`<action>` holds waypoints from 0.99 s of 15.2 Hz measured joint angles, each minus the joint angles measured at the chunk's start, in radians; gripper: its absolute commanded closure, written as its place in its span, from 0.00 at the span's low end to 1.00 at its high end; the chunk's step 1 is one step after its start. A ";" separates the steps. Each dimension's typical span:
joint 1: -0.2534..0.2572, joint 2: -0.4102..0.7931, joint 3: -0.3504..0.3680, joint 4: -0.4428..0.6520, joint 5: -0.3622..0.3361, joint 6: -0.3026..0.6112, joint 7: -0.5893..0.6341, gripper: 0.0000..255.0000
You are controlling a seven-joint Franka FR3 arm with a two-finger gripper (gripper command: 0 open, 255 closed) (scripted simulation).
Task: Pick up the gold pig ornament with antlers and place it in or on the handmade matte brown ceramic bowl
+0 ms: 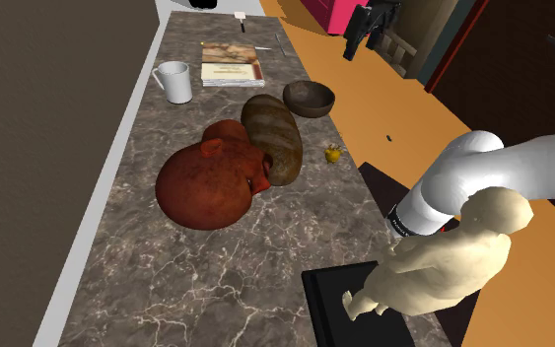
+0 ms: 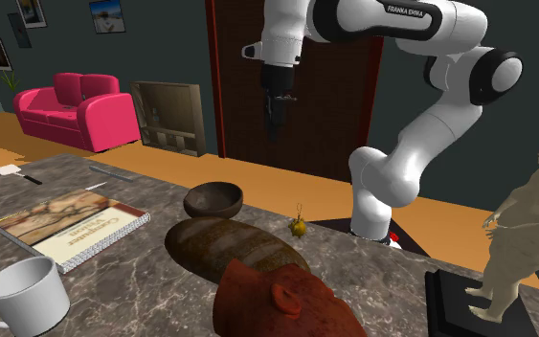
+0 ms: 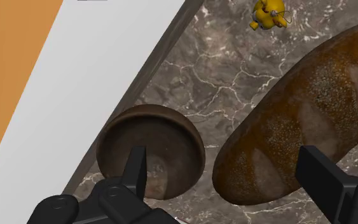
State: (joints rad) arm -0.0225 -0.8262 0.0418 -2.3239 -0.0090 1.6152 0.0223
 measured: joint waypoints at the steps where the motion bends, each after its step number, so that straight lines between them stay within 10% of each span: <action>1: 0.000 0.000 0.000 0.000 0.000 0.000 0.000 0.00; 15: 0.231 -0.333 0.043 -0.521 0.102 0.264 -0.194 0.00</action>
State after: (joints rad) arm 0.2081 -1.1596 0.0847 -2.8448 0.0932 1.8789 -0.1716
